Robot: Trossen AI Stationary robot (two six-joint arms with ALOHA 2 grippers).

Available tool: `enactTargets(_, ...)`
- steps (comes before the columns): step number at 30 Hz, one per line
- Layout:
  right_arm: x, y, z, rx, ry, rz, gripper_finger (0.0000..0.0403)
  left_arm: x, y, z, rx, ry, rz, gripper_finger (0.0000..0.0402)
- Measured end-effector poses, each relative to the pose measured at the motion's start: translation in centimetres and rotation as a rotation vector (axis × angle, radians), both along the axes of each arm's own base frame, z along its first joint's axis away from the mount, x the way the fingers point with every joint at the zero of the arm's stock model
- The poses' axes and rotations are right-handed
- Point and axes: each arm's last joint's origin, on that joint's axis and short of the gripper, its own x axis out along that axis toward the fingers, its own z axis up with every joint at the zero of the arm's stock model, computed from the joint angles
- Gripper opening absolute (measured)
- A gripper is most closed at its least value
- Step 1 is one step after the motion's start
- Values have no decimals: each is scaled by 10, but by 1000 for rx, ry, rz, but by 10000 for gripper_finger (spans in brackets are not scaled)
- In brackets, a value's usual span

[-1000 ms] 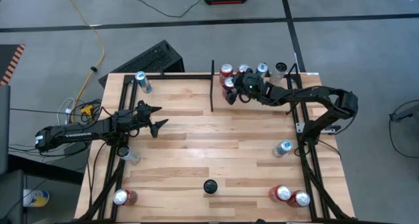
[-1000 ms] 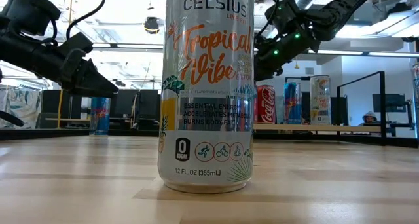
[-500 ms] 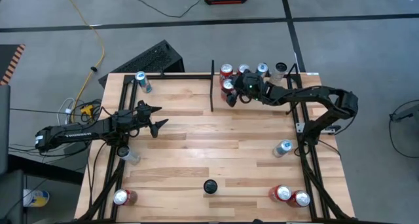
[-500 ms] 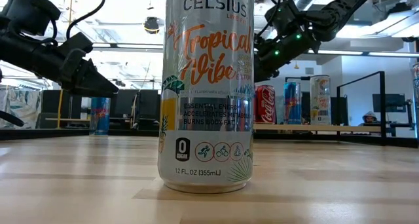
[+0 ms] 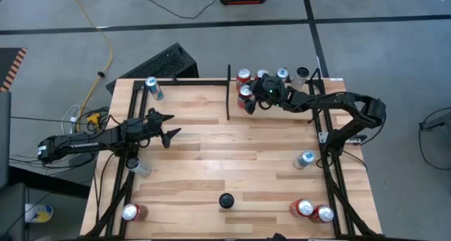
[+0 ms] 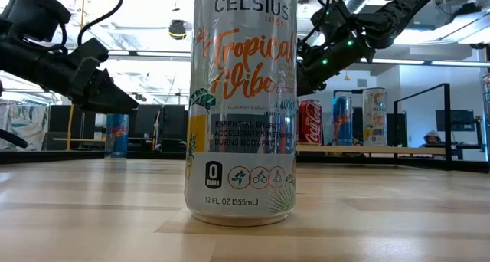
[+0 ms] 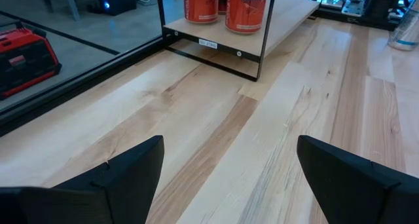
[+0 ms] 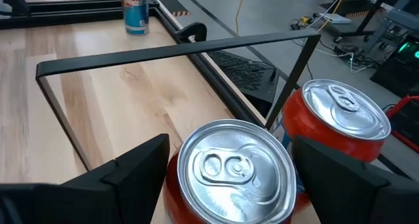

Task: Place canned beverage on shelf
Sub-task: Put the top orange soda can on the shelf aligned with the other orange soda can

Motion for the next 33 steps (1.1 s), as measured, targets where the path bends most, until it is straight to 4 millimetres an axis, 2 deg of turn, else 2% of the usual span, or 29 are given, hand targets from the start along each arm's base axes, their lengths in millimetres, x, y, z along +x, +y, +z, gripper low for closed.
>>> enactTargets(5,-3,1,9,-16,-31,-1,345,0,0,0,0,0,0,334)
enactTargets(10,-11,6,28,-46,-90,0,345,0,0,0,0,0,0,334)
enactTargets(13,-15,18,41,-26,-121,61,345,0,0,0,0,0,0,334)
enactTargets(17,-22,47,49,48,-67,234,345,0,0,0,0,0,0,334)
enactTargets(21,-24,73,41,110,38,304,335,0,0,0,0,0,0,334)
enactTargets(25,-19,86,17,121,102,318,306,0,0,0,0,0,0,334)
enactTargets(29,-19,84,-3,103,174,254,255,0,0,0,0,0,0,334)
enactTargets(33,-18,74,-10,76,207,184,171,0,0,0,0,0,0,334)
